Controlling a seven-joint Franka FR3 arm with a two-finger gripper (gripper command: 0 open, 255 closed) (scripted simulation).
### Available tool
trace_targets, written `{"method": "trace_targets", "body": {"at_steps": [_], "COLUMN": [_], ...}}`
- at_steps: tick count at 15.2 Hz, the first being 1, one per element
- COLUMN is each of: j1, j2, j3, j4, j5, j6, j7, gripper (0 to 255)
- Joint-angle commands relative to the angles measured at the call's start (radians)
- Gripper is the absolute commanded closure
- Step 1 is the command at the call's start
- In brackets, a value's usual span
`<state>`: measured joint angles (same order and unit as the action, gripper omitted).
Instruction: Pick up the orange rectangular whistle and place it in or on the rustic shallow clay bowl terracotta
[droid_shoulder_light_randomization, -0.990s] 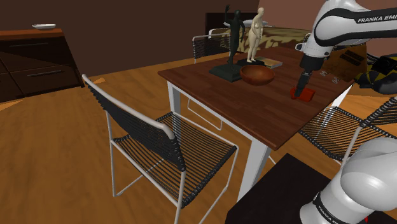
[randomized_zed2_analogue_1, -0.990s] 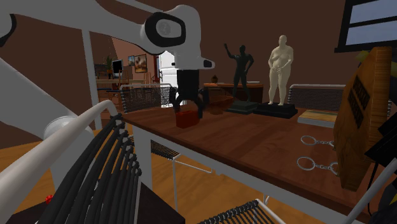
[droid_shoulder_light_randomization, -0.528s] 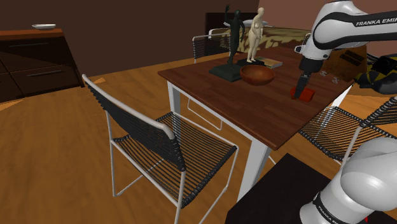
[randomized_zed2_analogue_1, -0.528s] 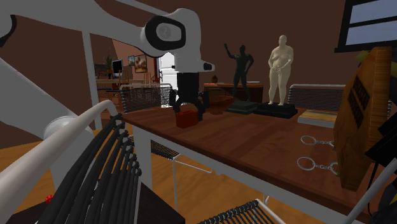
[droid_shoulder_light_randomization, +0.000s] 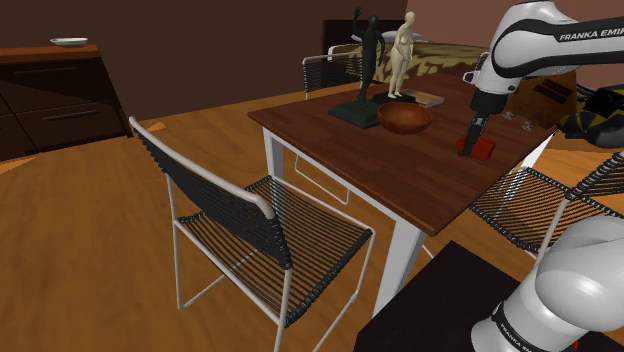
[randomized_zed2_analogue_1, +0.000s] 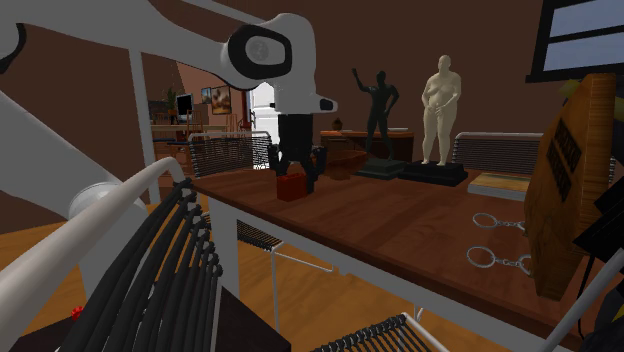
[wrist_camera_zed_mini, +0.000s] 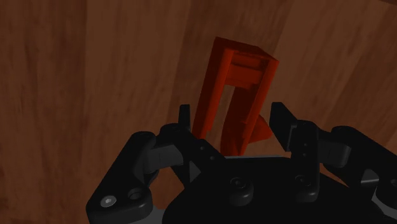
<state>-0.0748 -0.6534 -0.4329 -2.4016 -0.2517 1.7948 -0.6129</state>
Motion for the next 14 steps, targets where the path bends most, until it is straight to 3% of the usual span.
{"method": "trace_targets", "body": {"at_steps": [1, 14], "j1": [0.0, 0.011], "j2": [0.0, 0.009], "j3": [0.0, 0.027], "j4": [0.0, 0.151], "j5": [0.0, 0.024], "j6": [0.0, -0.143], "j7": [0.0, -0.006], "gripper": [255, 255]}}
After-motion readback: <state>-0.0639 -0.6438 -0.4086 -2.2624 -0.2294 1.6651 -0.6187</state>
